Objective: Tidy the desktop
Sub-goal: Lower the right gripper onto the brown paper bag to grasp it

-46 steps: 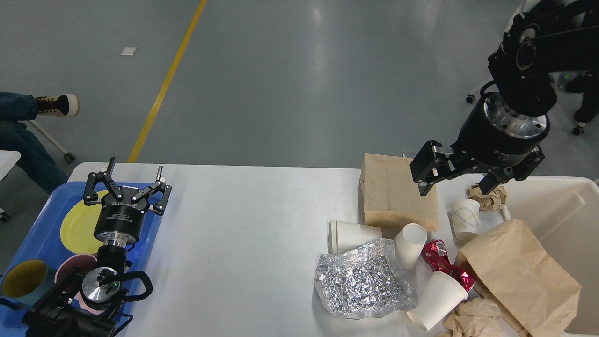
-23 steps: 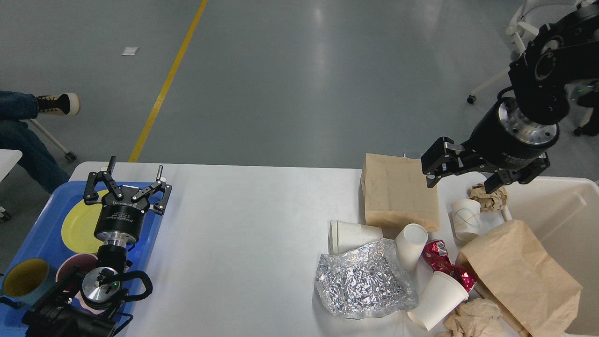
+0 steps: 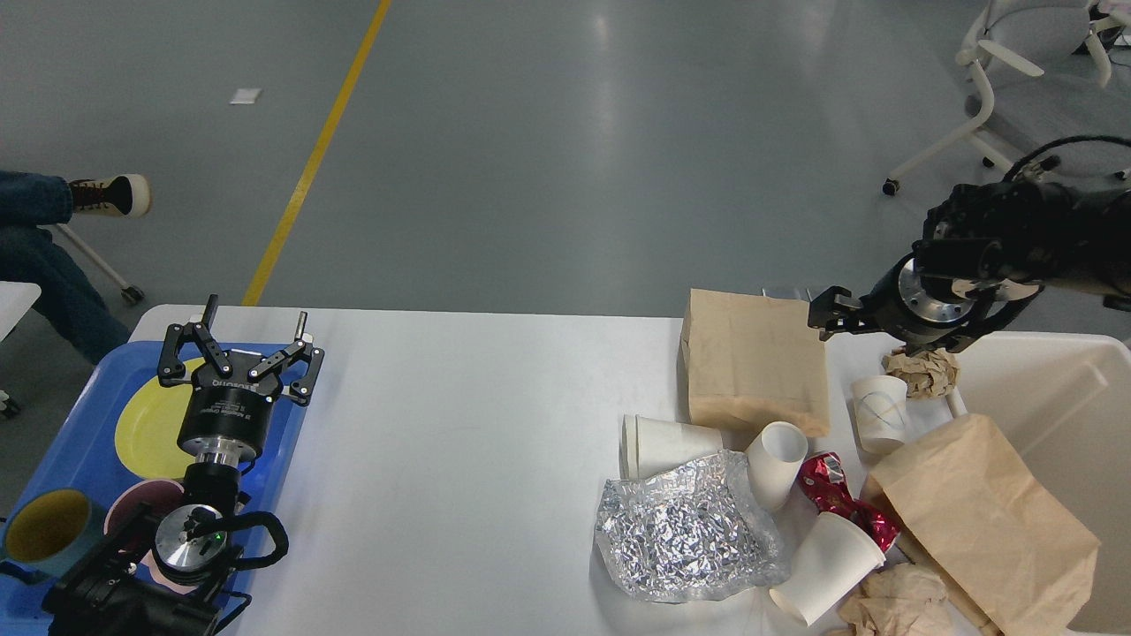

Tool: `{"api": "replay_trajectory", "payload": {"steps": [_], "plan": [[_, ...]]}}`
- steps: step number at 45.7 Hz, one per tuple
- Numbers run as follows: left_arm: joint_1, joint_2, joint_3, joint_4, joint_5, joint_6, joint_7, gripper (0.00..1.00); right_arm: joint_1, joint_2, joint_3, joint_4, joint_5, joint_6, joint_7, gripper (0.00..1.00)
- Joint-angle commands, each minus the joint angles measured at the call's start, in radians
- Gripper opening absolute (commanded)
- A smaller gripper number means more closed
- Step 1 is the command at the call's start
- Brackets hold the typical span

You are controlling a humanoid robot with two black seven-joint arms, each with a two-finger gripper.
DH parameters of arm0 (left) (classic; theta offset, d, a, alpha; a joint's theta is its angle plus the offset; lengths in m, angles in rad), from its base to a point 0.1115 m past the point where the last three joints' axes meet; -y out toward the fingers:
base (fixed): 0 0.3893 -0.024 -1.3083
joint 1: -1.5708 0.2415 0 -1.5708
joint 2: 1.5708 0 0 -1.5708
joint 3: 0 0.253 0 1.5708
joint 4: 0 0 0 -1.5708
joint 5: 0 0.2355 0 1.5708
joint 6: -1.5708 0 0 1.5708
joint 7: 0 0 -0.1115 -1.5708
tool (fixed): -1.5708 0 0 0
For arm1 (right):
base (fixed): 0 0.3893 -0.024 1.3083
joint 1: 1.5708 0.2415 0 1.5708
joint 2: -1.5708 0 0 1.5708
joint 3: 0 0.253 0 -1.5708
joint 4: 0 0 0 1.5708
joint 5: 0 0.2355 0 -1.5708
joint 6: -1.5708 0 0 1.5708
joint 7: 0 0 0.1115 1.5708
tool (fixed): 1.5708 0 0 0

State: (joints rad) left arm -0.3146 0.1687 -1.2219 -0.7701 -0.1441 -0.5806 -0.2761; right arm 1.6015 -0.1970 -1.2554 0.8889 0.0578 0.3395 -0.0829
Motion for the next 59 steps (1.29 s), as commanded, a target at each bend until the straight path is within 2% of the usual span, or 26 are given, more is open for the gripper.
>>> {"api": "replay_trajectory", "payload": {"steps": [1,6,24,59], "plan": [[0.0,-0.002,0.001,0.0,0.0,-0.001,0.0,0.96,-0.133,0.01,0.063,-0.123,0.005,-0.02,0.011,1.0],[0.0,0.0,0.001,0.0,0.0,-0.001,0.0,0.96,-0.17,0.002,0.149,-0.157,0.002,-0.02,0.015,1.0],[0.0,0.0,0.001,0.0,0.0,-0.001,0.0,0.96,-0.288,0.062,0.199,-0.211,0.004,-0.073,0.008,1.0],[0.0,0.0,0.001,0.0,0.0,-0.001,0.0,0.96,-0.318,0.054,0.294,-0.216,0.033,-0.079,0.014,1.0]]}}
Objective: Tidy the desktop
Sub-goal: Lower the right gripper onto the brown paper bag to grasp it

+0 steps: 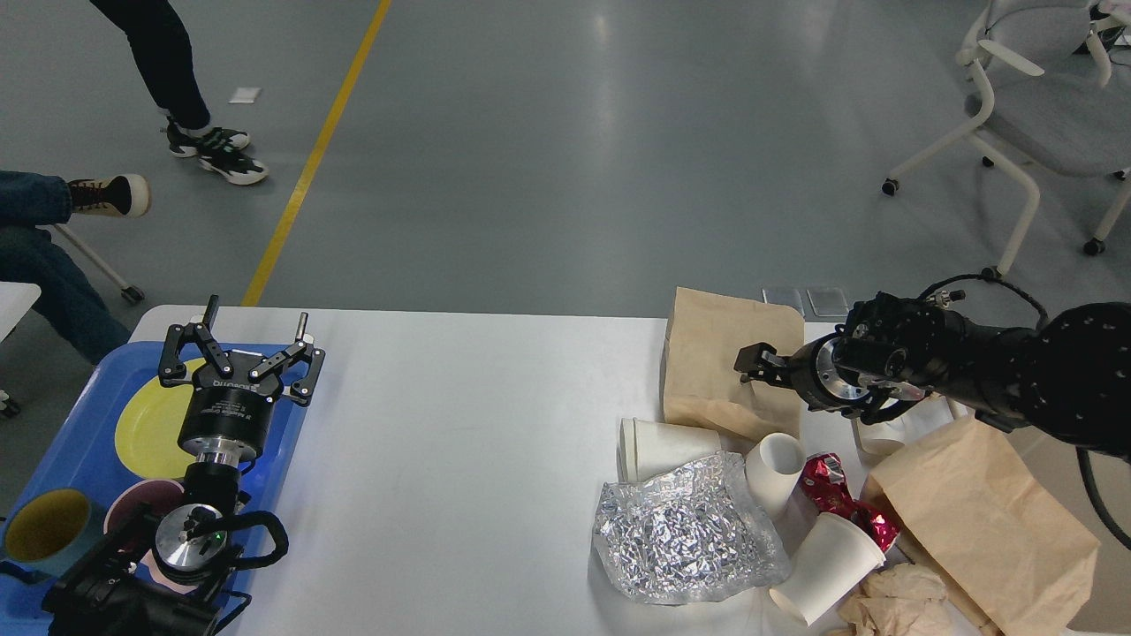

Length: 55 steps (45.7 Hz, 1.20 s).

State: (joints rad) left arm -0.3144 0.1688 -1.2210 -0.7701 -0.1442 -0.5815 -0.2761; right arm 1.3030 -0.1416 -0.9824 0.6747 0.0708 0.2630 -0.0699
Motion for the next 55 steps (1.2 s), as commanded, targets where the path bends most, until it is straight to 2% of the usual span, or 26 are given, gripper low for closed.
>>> {"api": "replay_trajectory", "payload": {"steps": [1,21,23,26,29,32,33,36,42,52,55], "plan": [[0.0,0.0,0.0,0.0,0.0,0.0,0.0,0.96,-0.022,-0.001,0.027,-0.001,0.026,-0.004,0.001,1.0],[0.0,0.0,0.0,0.0,0.0,0.0,0.0,0.96,-0.096,-0.004,0.119,-0.069,0.173,-0.039,-0.007,0.99],[0.0,0.0,0.0,0.0,0.0,0.0,0.0,0.96,-0.094,-0.003,0.114,-0.069,0.173,-0.047,-0.008,0.89],[0.0,0.0,0.0,0.0,0.0,0.0,0.0,0.96,-0.093,0.002,0.113,-0.064,0.173,-0.045,-0.01,0.61],[0.0,0.0,0.0,0.0,0.0,0.0,0.0,0.96,-0.091,0.005,0.11,-0.061,0.169,-0.045,-0.011,0.41],[0.0,0.0,0.0,0.0,0.0,0.0,0.0,0.96,-0.091,0.007,0.107,-0.055,0.158,-0.039,-0.013,0.09],[0.0,0.0,0.0,0.0,0.0,0.0,0.0,0.96,-0.091,0.007,0.105,-0.055,0.158,-0.037,-0.014,0.01],[0.0,0.0,0.0,0.0,0.0,0.0,0.0,0.96,-0.091,0.011,0.105,-0.053,0.156,-0.036,-0.018,0.0],[0.0,0.0,0.0,0.0,0.0,0.0,0.0,0.96,-0.09,0.011,0.108,-0.053,0.164,-0.044,-0.053,0.0],[0.0,0.0,0.0,0.0,0.0,0.0,0.0,0.96,-0.077,0.005,0.107,-0.05,0.165,-0.037,-0.062,0.0],[0.0,0.0,0.0,0.0,0.0,0.0,0.0,0.96,-0.071,0.0,0.107,-0.049,0.165,-0.033,-0.08,0.0]]}}
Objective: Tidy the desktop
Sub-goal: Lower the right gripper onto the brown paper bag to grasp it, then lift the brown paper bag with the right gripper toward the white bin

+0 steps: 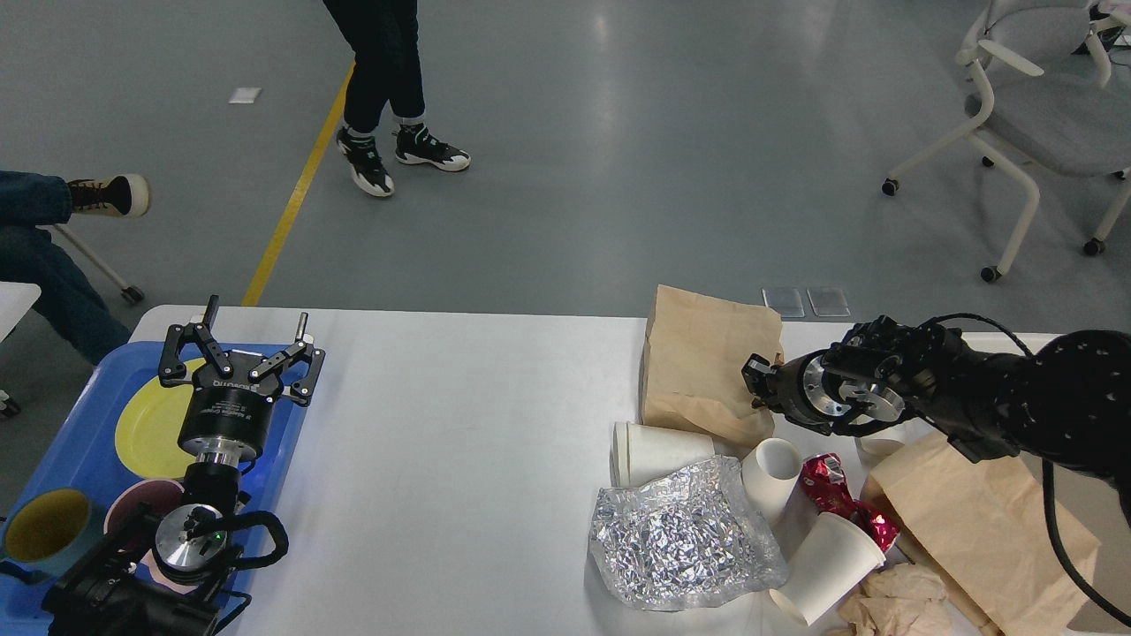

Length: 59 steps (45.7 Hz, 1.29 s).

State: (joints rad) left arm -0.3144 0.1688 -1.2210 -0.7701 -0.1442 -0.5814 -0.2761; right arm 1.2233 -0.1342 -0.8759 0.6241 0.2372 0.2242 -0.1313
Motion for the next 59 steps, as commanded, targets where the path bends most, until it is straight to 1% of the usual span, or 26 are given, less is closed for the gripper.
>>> {"api": "replay_trajectory", "payload": {"steps": [1,3,11,16,22,29,37,38,43,47,52,55,59], "plan": [[0.0,0.0,0.0,0.0,0.0,0.0,0.0,0.96,0.013,-0.01,0.0,0.005,0.001,0.007,-0.027,0.0],[0.0,0.0,0.0,0.0,0.0,0.0,0.0,0.96,0.024,-0.019,0.0,0.019,-0.001,0.009,-0.036,0.0],[0.0,0.0,0.0,0.0,0.0,0.0,0.0,0.96,0.07,-0.048,-0.005,0.063,-0.001,0.02,-0.042,0.0],[0.0,0.0,0.0,0.0,0.0,0.0,0.0,0.96,0.126,-0.074,-0.017,0.1,-0.001,0.056,-0.051,0.0],[0.0,0.0,0.0,0.0,0.0,0.0,0.0,0.96,0.249,-0.104,-0.08,0.17,-0.001,0.102,-0.062,0.0],[0.0,0.0,0.0,0.0,0.0,0.0,0.0,0.96,0.436,-0.108,-0.202,0.275,0.001,0.161,-0.06,0.0],[0.0,0.0,0.0,0.0,0.0,0.0,0.0,0.96,0.642,-0.11,-0.291,0.361,0.001,0.282,-0.06,0.0],[0.0,0.0,0.0,0.0,0.0,0.0,0.0,0.96,0.704,-0.108,-0.31,0.377,0.001,0.326,-0.06,0.0],[0.0,0.0,0.0,0.0,0.0,0.0,0.0,0.96,0.843,-0.105,-0.374,0.422,-0.006,0.431,-0.06,0.0],[0.0,0.0,0.0,0.0,0.0,0.0,0.0,0.96,0.97,-0.104,-0.423,0.488,-0.021,0.527,-0.062,0.0],[0.0,0.0,0.0,0.0,0.0,0.0,0.0,0.96,1.111,-0.108,-0.436,0.555,-0.11,0.655,-0.068,0.0],[0.0,0.0,0.0,0.0,0.0,0.0,0.0,0.96,1.203,-0.122,-0.436,0.626,-0.156,0.687,-0.068,0.0],[0.0,0.0,0.0,0.0,0.0,0.0,0.0,0.96,1.311,-0.154,-0.436,0.739,-0.194,0.693,-0.07,0.0]]}}
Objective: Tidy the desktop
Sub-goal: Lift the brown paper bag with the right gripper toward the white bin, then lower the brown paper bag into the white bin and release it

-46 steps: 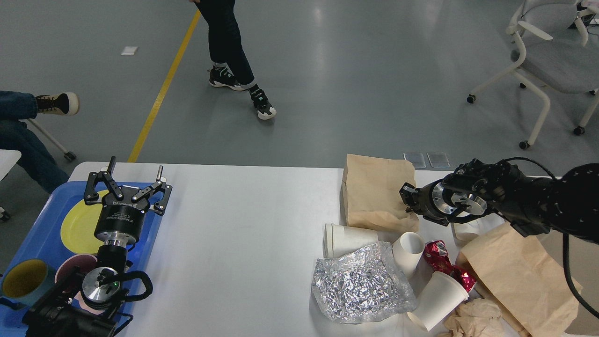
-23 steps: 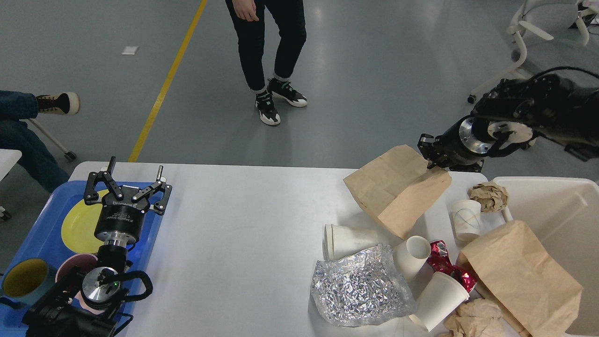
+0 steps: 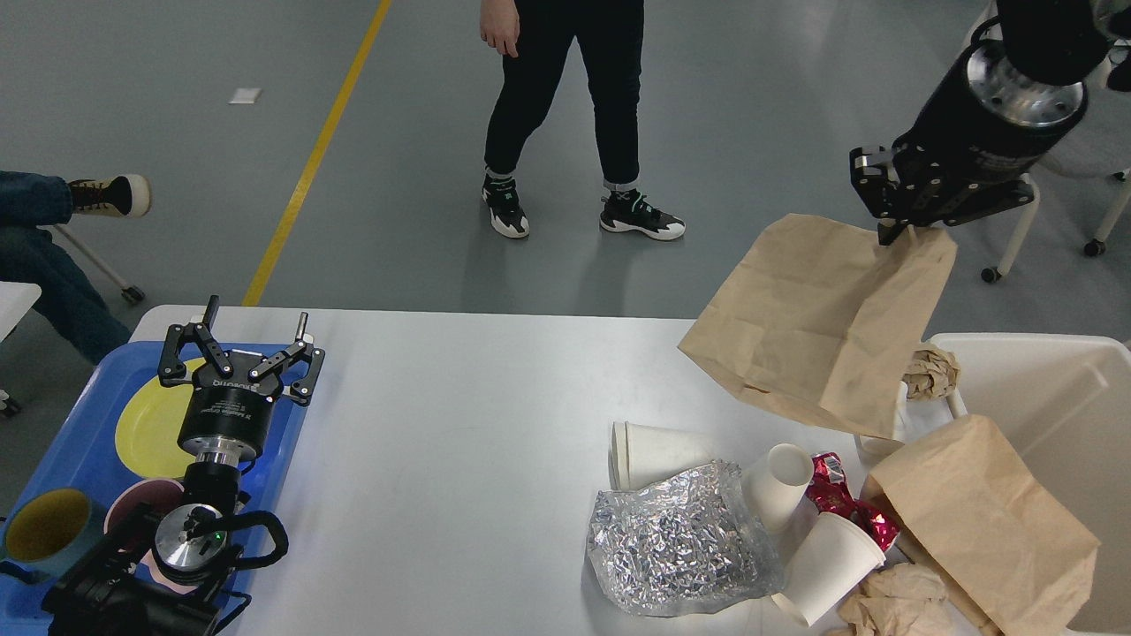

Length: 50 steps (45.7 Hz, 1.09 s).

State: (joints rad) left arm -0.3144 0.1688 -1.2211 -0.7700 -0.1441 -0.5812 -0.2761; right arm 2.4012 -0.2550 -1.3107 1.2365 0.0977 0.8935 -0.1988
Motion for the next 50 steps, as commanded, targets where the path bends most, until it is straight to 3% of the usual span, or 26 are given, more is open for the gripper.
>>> {"api": "replay_trajectory", "payload": {"steps": [1,7,18,23,30,37,42,50], "plan": [[0.0,0.0,0.0,0.0,0.0,0.0,0.0,0.96,0.154,-0.041,-0.001,0.155,-0.064,0.024,-0.002,0.0],[0.0,0.0,0.0,0.0,0.001,0.0,0.0,0.96,0.233,-0.082,-0.016,0.258,-0.081,0.015,-0.002,0.0],[0.0,0.0,0.0,0.0,0.0,0.0,0.0,0.96,0.23,-0.13,-0.257,0.247,-0.082,-0.091,0.001,0.0],[0.0,0.0,0.0,0.0,0.0,0.0,0.0,0.96,0.168,-0.239,-0.321,0.204,-0.117,-0.145,0.001,0.0],[0.0,0.0,0.0,0.0,0.0,0.001,0.0,0.96,-0.043,-0.438,-0.323,0.035,-0.231,-0.237,-0.001,0.0],[0.0,0.0,0.0,0.0,0.0,0.001,0.0,0.96,-0.321,-0.558,-0.277,-0.123,-0.231,-0.493,0.001,0.0],[0.0,0.0,0.0,0.0,0.0,0.001,0.0,0.96,-0.542,-0.589,-0.181,-0.254,-0.228,-0.599,0.001,0.0],[0.0,0.0,0.0,0.0,0.0,0.001,0.0,0.96,-0.979,-0.586,0.046,-0.541,-0.173,-0.674,0.002,0.0]]}}
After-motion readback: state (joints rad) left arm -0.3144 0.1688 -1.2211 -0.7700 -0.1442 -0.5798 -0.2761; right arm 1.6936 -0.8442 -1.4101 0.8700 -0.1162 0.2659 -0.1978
